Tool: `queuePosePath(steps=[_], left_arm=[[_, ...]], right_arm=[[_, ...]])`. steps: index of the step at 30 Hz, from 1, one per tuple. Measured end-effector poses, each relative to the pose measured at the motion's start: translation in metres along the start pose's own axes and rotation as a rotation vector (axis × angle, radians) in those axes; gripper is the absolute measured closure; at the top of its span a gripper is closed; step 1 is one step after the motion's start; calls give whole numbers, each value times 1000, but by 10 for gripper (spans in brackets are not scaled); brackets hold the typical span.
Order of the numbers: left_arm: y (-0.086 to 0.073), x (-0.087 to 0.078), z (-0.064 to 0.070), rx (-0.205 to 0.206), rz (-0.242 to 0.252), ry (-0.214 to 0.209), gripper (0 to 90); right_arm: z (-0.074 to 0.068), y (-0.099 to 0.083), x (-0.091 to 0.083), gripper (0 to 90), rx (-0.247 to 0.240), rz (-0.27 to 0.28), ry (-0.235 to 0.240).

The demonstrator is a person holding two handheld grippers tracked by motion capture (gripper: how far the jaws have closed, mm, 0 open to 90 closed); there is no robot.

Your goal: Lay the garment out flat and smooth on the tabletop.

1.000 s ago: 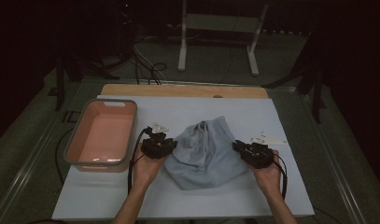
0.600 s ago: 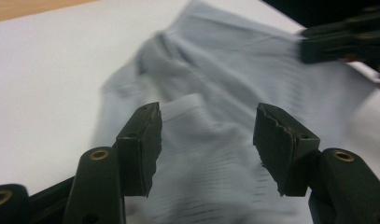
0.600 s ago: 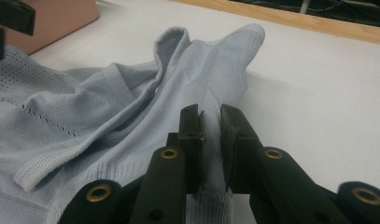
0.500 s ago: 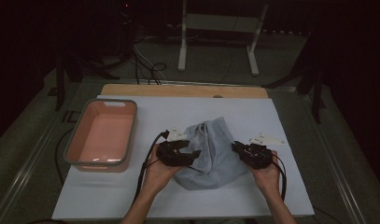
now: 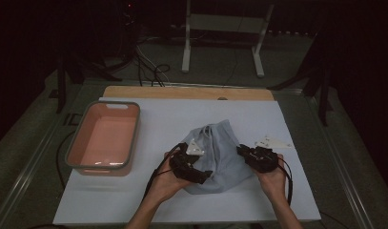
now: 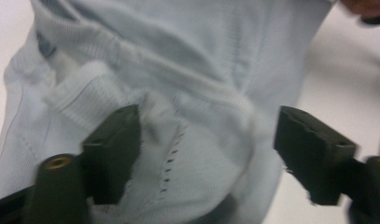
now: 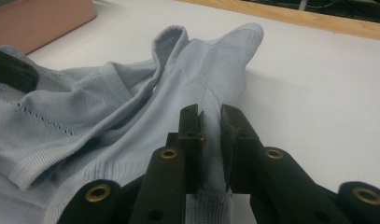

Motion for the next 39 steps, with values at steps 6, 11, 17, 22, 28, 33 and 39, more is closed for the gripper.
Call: queuePosePath(steps=[6, 11, 17, 22, 28, 33, 39], left_arm=[[-9, 9, -10, 53, -46, 111, 307], [-10, 10, -27, 15, -66, 158, 708], [3, -2, -49, -104, 5, 150, 834], [9, -12, -76, -258, 72, 168, 840], [5, -10, -96, -345, 69, 196, 842], [0, -3, -109, -391, 37, 219, 837], [-6, 0, -119, -406, 14, 257, 839]], right_arm=[[1, -1, 0, 792, 3, -1, -1], [2, -1, 0, 789, 8, -2, -5], [3, -2, -1, 780, 11, -5, -5], [3, -4, -1, 770, 15, -6, -3], [-3, -5, 3, 732, 2, -21, 12], [-10, -5, 5, 572, -6, -28, 48], [-17, -9, 4, 463, -10, -46, 56]])
Point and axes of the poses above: each handheld gripper's, and its own axes: x roughly forward along the jaws, y roughly out of its top, z roughly to its right, the point moved 8 cm from there along x, roughly forward along the jaws, and after that the axes turned 15 degrees about y, right-handed, at the moved point
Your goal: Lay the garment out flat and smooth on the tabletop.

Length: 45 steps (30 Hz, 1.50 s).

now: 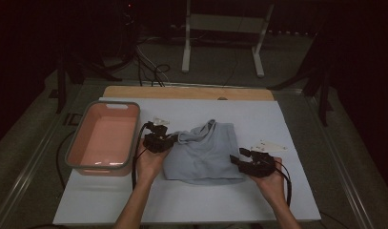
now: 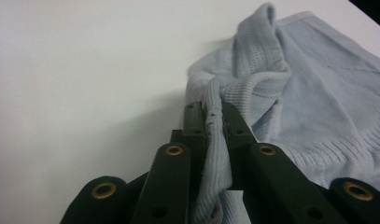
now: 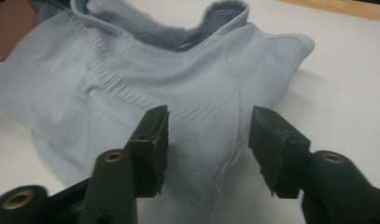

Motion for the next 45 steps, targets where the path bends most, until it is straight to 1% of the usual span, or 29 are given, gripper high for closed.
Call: queuePosePath(steps=[5, 10, 12, 14, 16, 17, 18, 19, 20, 22, 23, 25, 26, 27, 28, 29, 30, 31, 33, 34, 36, 37, 38, 39, 40, 41, 42, 44, 45], left_arm=[[-1, 3, -6, -16, -11, 21, 838], [-2, 4, -9, -16, -16, 38, 838], [-3, 6, -13, -30, -27, 61, 839], [-3, 7, -15, -40, -26, 67, 838], [-2, 6, -15, -39, -23, 76, 817], [-2, 6, -15, -39, -23, 76, 792], [-2, 5, -14, -36, -18, 81, 770], [-1, 4, -15, -35, -15, 82, 734], [0, 1, -15, -39, -3, 85, 681], [1, -1, -15, -41, 7, 87, 582], [2, -4, -15, -48, 26, 81, 530], [3, -6, -15, -50, 38, 76, 471], [5, -10, -14, -49, 64, 72, 444], [5, -10, -14, -49, 64, 72, 421], [7, -13, -11, -34, 82, 70, 381], [7, -13, -11, -34, 82, 70, 369], [7, -14, -9, -21, 86, 73, 369], [6, -16, -3, 0, 91, 66, 313], [6, -19, 4, 30, 100, 53, 298], [6, -19, 4, 30, 100, 53, 292], [5, -23, 11, 61, 112, 51, 292], [4, -25, 19, 97, 121, 58, 293], [4, -25, 19, 97, 121, 58, 293], [3, -26, 22, 111, 125, 59, 296], [1, -27, 30, 148, 127, 57, 298], [1, -27, 30, 148, 127, 57, 303], [-3, -26, 37, 180, 125, 55, 306], [-7, -26, 45, 202, 124, 38, 312], [-7, -26, 45, 202, 124, 38, 317]], right_arm=[[-8, -3, 0, 442, -23, -26, 18], [-10, -6, 3, 454, -18, -51, 28], [-11, -8, 6, 471, -13, -71, 36], [-13, -10, 7, 518, -13, -82, 47], [-14, -11, 9, 616, -8, -95, 48], [-14, -11, 9, 670, -10, -99, 47], [-14, -11, 9, 670, -10, -99, 47], [-14, -11, 9, 760, -12, -103, 49], [-14, -10, 9, 783, -16, -102, 50], [-15, -10, 10, 794, -16, -101, 52], [-16, -8, 11, 802, -22, -99, 51], [-16, -7, 11, 803, -24, -99, 50], [-16, -6, 12, 806, -30, -96, 49], [-16, -6, 12, 806, -30, -96, 49], [-17, -5, 12, 807, -31, -89, 51], [-16, -4, 12, 807, -30, -89, 49], [-16, -4, 12, 807, -30, -89, 49], [-16, -4, 12, 807, -31, -88, 47], [-15, -3, 12, 809, -27, -82, 45], [-15, -2, 11, 810, -24, -79, 44], [-15, 0, 11, 812, -17, -71, 45], [-15, 1, 11, 813, -17, -68, 45], [-15, 2, 11, 814, -19, -64, 45], [-15, 3, 11, 814, -18, -61, 45], [-15, 5, 11, 815, -13, -55, 47], [-15, 6, 11, 815, -15, -51, 45], [-15, 8, 11, 816, -14, -46, 45], [-15, 10, 12, 816, -10, -38, 42], [-15, 10, 12, 816, -10, -38, 42]])
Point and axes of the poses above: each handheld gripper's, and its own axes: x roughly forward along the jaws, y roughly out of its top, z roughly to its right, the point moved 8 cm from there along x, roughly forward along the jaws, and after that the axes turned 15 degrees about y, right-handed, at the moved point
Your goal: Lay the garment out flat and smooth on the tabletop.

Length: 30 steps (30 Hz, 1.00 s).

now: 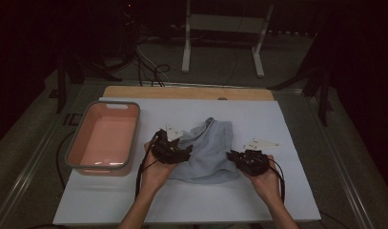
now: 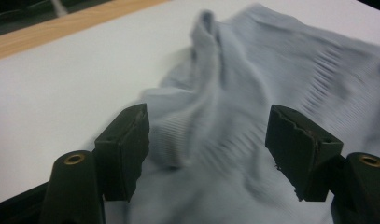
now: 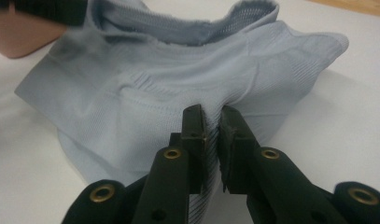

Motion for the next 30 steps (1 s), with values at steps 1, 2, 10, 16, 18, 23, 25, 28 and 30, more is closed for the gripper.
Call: queuePosePath(steps=[1, 2, 10, 16, 18, 23, 25, 28, 30], left_arm=[[-2, 0, 5, 16, -1, -6, 317], [-4, 0, 11, 32, -5, -23, 323], [-11, 4, 32, 83, -25, -87, 369], [-12, 7, 46, 104, -28, -122, 367], [-12, 8, 53, 124, -31, -142, 366], [-15, 17, 57, 127, -59, -159, 369], [-16, 21, 57, 126, -76, -161, 361], [-20, 28, 58, 114, -105, -167, 295], [-21, 31, 60, 109, -121, -179, 281]], right_arm=[[0, 1, 0, 816, 4, 6, 0], [0, 3, 1, 816, 9, 15, 3], [3, 7, 1, 816, 25, 34, -2], [4, 7, 0, 816, 28, 38, -1], [3, 8, 0, 816, 33, 43, -4], [3, 10, -1, 816, 30, 48, 2], [3, 10, -1, 816, 31, 49, 4], [3, 11, -2, 816, 40, 58, 9], [3, 12, -3, 816, 39, 60, 12]])
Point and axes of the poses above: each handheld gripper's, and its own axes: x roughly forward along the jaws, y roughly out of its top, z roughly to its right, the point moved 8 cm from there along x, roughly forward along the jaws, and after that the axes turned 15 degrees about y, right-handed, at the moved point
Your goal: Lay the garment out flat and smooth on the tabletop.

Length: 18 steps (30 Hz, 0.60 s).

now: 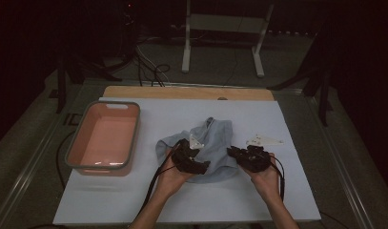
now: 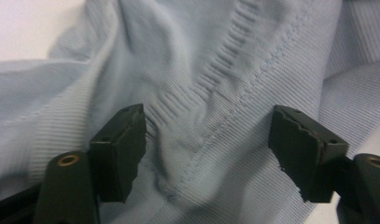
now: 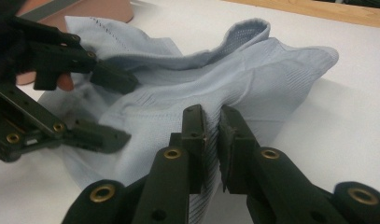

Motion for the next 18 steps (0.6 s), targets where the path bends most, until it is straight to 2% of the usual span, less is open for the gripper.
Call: queuePosePath(steps=[2, 4, 5, 6, 7, 8, 11, 14, 17, 18], left_arm=[[-1, 3, 1, 5, -18, 1, 296], [-4, 7, 1, 12, -41, 2, 378], [-4, 7, 1, 12, -41, 2, 446], [-4, 7, 1, 16, -43, 9, 446], [-4, 7, 1, 16, -43, 9, 521], [-6, 8, 4, 42, -58, 15, 649], [-6, 8, 4, 46, -61, 8, 795], [-2, 5, 1, 48, -51, 7, 843], [6, -1, -6, 10, -26, -18, 852], [6, -1, -6, 10, -26, -18, 853]], right_arm=[[0, 0, 0, 817, 1, 2, -1], [-1, 0, 0, 817, 0, 3, 1], [-1, 0, 0, 817, 0, 3, 1], [-1, 1, 0, 817, -1, 3, 0], [-1, 1, 0, 817, -1, 3, 1], [0, 1, -1, 817, -1, 4, -1], [0, 1, -1, 817, 3, 6, -5], [0, 1, -1, 816, 3, 5, -9], [2, 1, -3, 805, 7, 8, -6], [2, 1, -3, 805, 7, 8, -6]])
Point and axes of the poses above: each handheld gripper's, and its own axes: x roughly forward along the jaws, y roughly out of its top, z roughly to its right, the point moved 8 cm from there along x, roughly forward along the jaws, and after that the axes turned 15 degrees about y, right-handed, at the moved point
